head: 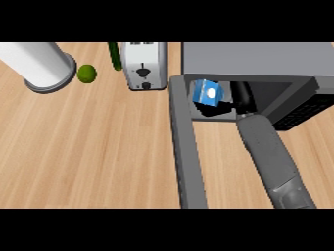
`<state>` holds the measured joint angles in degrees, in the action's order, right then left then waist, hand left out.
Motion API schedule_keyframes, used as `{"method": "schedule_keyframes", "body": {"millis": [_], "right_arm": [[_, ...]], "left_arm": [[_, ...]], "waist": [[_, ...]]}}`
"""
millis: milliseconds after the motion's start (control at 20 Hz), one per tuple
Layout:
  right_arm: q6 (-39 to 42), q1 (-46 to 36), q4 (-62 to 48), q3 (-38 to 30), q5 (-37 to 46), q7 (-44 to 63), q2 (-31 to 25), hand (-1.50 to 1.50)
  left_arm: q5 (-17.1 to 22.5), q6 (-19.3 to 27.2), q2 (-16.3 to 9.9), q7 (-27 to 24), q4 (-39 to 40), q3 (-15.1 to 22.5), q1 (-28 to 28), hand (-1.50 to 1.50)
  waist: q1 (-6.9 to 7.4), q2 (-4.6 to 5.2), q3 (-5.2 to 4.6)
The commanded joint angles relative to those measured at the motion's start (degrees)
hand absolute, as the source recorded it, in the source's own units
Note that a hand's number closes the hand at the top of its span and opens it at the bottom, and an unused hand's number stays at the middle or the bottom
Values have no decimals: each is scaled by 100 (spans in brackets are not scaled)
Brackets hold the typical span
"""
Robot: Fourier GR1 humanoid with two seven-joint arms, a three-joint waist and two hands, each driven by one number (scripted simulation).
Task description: Pick up the milk, place it into the microwave and close the microwave
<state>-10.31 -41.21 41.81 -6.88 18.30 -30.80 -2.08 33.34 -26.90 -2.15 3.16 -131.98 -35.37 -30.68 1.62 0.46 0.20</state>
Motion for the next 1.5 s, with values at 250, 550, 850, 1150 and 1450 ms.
{"method": "schedule_keyframes", "body": {"millis": [250,550,850,1150,1450], "right_arm": [[-1081,-1512,-1949,-395,394,13,-243,150],[-1602,-1729,-2496,-603,443,-302,-521,150],[-2549,-1911,-2710,-572,700,-513,-760,150],[-2892,-2005,-3081,-409,995,-637,-1077,150],[-3789,-1950,-3462,-461,1106,-83,-1298,-150]], "left_arm": [[19,-39,-69,114,65,48,269,-150],[-26,-245,-8,-10,150,73,251,-150],[-115,-184,-14,41,153,192,438,-150],[41,-213,-325,142,349,92,620,-150],[-293,-120,-210,140,390,282,816,-150]], "waist": [[171,75,-13],[378,154,-11],[470,219,-7],[574,271,-6],[619,380,-1]]}}
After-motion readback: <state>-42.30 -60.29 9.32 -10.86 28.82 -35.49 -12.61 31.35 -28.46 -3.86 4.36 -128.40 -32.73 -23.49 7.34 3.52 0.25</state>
